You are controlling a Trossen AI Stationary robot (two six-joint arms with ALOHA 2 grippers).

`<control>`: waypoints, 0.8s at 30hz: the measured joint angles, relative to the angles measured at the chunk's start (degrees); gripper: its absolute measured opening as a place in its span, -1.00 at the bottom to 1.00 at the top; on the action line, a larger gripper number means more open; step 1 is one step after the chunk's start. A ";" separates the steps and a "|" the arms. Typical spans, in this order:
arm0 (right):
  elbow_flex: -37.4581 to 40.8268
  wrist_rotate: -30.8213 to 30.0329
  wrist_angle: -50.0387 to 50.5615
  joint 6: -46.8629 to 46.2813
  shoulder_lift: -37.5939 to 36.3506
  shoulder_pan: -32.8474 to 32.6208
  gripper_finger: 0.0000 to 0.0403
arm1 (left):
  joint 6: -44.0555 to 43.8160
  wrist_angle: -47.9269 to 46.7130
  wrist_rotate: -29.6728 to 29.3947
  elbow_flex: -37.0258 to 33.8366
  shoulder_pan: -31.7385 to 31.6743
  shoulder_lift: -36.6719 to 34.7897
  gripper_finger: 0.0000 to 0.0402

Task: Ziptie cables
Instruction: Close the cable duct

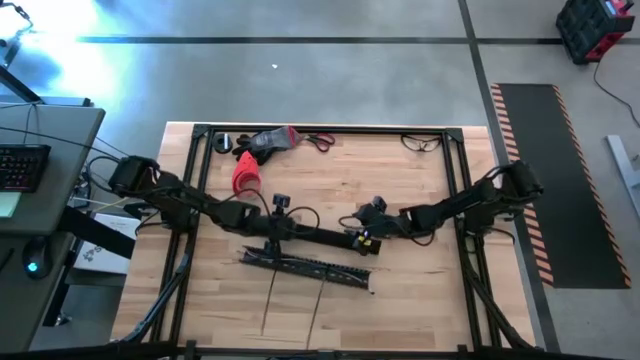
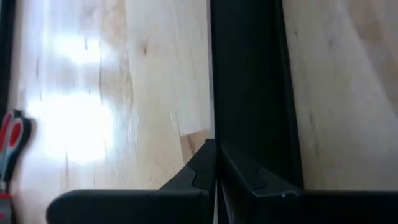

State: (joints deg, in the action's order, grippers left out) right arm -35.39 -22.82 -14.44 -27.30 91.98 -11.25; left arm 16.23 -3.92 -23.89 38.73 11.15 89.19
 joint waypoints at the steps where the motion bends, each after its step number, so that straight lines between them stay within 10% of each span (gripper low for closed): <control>1: -0.15 0.57 -0.06 0.52 0.00 0.71 0.32 | 0.04 0.09 -0.38 0.06 0.39 0.00 -1.00; 11: -1.69 21.73 0.11 3.79 0.64 7.59 0.32 | 0.17 0.72 -9.01 0.16 3.39 -0.15 -1.00; 18: -1.66 23.91 0.36 5.36 5.23 8.54 0.27 | -0.04 1.16 -11.86 0.23 5.22 -0.22 -1.00; 24: -1.66 22.67 -0.10 6.09 6.23 8.46 -0.22 | -1.43 1.20 -12.82 0.23 5.91 -0.24 -1.00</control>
State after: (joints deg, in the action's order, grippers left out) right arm -37.06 -0.15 -14.54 -21.21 98.21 -2.79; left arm 14.80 -2.72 -36.70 38.96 17.06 88.95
